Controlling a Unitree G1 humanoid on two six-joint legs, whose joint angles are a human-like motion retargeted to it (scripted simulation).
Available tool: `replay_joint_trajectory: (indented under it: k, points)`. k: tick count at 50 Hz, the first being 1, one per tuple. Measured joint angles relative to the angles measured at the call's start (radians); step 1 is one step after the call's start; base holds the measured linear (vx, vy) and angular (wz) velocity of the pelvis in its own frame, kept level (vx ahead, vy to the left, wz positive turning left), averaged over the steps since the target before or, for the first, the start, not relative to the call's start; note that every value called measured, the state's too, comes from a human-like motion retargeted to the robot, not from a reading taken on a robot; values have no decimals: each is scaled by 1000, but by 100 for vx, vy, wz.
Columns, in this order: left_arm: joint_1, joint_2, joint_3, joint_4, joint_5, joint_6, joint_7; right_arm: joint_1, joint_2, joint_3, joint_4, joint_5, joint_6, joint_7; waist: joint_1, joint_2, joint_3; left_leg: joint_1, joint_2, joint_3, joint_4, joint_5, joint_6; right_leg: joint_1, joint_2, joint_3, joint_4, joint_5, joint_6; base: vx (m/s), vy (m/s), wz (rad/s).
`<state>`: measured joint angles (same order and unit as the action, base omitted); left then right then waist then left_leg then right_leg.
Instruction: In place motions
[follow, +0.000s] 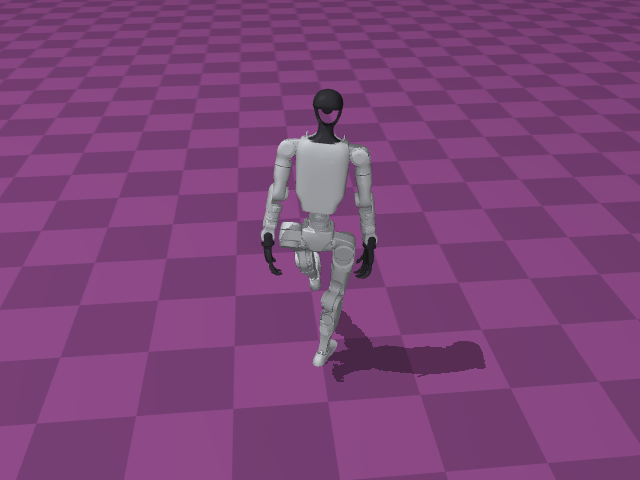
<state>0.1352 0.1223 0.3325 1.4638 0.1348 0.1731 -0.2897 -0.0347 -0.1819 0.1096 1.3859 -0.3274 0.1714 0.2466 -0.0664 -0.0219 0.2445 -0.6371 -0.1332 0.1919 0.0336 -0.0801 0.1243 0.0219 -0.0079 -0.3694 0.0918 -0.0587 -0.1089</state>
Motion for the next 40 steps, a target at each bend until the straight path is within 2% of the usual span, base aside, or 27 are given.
replay_joint_trajectory:
  k: [7, 8, 10, 11, 12, 13, 14, 15, 18, 20, 23, 27, 33, 40]
  points:
    - [-7, 19, 6, 30, -28, -35, 97, 62, -6, -66, 90, 26, 27, -7, -115, 23, -122, 345, 84, -14, 173, 46, 53, -43, 21, -37, -38, 2, 18, 9, -1, 30]
    - [-7, 23, 12, 31, -29, -35, 104, 68, -8, -72, 106, 31, 31, -9, -130, 34, -138, 410, 97, -18, 168, 48, 21, -45, 35, -39, -41, -2, 18, 19, 0, 18]
    - [-1, 26, 23, 33, -29, -32, 107, 86, -13, -83, 133, 32, 38, -14, -169, 45, -184, 533, 114, 80, 117, -147, 5, -57, 43, -48, -41, -11, 23, 25, 0, 25]
    - [0, 26, 31, 38, -30, -29, 101, 90, -16, -85, 153, 29, 42, -18, -184, 58, -200, 570, 142, 203, 62, -145, -27, -54, 57, -47, -44, -17, 25, 28, 1, 31]
    - [-1, 27, 40, 43, -31, -25, 95, 91, -18, -85, 173, 28, 48, -24, -208, 68, -219, 587, 154, 243, 14, -129, -54, -53, 64, -54, -47, -22, 29, 26, 2, 68]
    - [-9, 28, 48, 49, -32, -20, 87, 89, -18, -82, 193, 30, 55, -31, -251, 72, -242, 566, 134, 117, -20, -85, -73, -57, 55, -75, -51, -27, 36, 11, 3, 112]
    - [-28, 32, 59, 53, -32, -13, 81, 78, -13, -80, 209, 39, 62, -42, -287, 71, -256, 548, 126, 79, -37, -64, -88, -66, 44, -99, -54, -30, 41, -7, 4, 137]
    - [-53, 37, 71, 54, -30, -5, 76, 63, -6, -79, 224, 52, 68, -54, -320, 68, -266, 533, 124, 86, -44, -53, -101, -78, 32, -124, -57, -33, 45, -15, 6, 82]
    - [-111, 42, 31, 22, -43, -4, 78, 57, -5, -88, 243, 113, 42, -76, -284, 49, -243, 560, 95, 129, -63, -41, -80, -52, 23, -116, -67, -26, 46, 2, 8, 16]
    - [-140, 40, -15, -4, -41, -6, 75, 65, -10, -68, 252, 138, 31, -49, -241, 43, -265, 560, 85, 111, -59, -44, -77, -44, 10, -123, -80, -19, 50, 27, 7, -7]
    - [-154, 24, -19, -39, -35, -15, 76, 39, 1, -29, 258, 78, 56, -33, -195, 36, -297, 558, 71, 130, -62, -50, -65, -58, -2, -96, -74, -15, 52, 17, 8, -42]
    - [-152, 5, -22, -67, -73, -46, 67, -23, 35, 27, 192, -15, 50, -61, -193, 36, -297, 576, 65, 140, -72, -51, -56, -50, -1, -86, -74, -13, 54, 7, 7, -21]
    - [-133, 11, -13, 11, -14, -33, 48, -74, 88, 98, 30, -15, -7, -11, -209, 45, -317, 585, 60, 152, -77, -57, -43, -48, -2, -72, -76, -8, 63, 9, 5, -16]
    - [-71, 10, 17, 94, 10, -18, 31, -118, 131, 130, -47, 55, -43, 31, -191, 35, -330, 597, 50, 160, -78, -66, -29, -43, -9, -56, -76, -3, 74, 8, 5, -14]
